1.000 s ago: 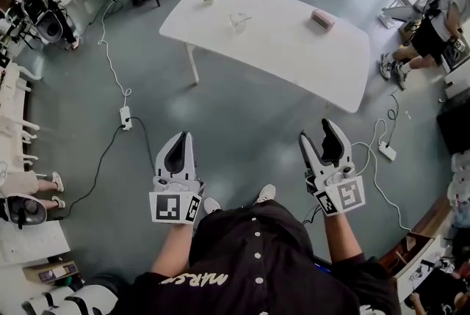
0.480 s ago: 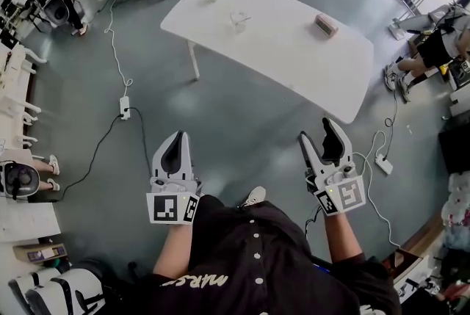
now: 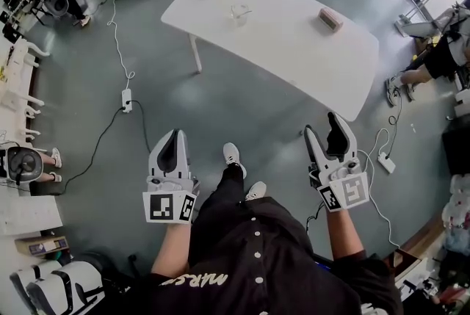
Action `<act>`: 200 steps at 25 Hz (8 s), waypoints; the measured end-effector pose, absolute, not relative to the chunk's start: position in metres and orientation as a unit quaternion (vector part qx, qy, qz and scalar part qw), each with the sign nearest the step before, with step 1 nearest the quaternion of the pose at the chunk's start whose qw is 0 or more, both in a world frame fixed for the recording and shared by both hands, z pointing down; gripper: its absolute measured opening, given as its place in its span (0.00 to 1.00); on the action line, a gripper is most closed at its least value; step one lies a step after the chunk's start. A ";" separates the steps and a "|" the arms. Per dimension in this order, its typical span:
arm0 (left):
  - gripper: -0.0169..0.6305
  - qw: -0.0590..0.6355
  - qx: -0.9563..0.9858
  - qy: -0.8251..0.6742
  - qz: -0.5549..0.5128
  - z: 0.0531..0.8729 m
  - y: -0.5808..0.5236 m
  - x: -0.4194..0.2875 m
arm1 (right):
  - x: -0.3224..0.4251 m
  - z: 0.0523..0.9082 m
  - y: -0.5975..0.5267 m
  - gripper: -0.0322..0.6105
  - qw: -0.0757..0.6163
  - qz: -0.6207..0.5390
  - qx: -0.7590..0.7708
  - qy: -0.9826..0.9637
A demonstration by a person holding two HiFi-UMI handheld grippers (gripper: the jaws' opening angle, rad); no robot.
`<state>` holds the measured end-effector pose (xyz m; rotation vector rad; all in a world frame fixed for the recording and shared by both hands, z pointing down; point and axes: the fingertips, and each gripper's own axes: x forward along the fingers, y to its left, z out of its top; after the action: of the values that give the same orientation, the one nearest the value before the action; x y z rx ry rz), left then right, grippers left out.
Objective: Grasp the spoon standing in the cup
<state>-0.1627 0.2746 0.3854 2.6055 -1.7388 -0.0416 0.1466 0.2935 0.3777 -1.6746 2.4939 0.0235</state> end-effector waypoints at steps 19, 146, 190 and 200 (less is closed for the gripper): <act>0.04 -0.004 0.836 -0.549 -0.022 0.376 0.210 -0.145 | 0.155 0.365 0.230 0.42 0.074 0.013 -0.554 0.829; 0.04 0.105 0.838 -0.535 0.003 0.433 -0.206 -0.063 | 0.071 0.648 -0.224 0.42 -0.461 0.370 -0.136 0.795; 0.04 0.107 0.835 -0.539 -0.006 0.430 -0.209 -0.070 | 0.055 0.662 -0.241 0.07 -0.475 0.410 -0.107 0.772; 0.04 0.087 0.845 -0.527 -0.018 0.413 -0.210 -0.066 | 0.067 0.631 -0.239 0.07 -0.453 0.317 -0.186 0.812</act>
<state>-0.0659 -0.2104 0.4133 2.5181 -1.5696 -0.0528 0.0675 -0.2386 0.6308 -0.8502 3.7201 1.4501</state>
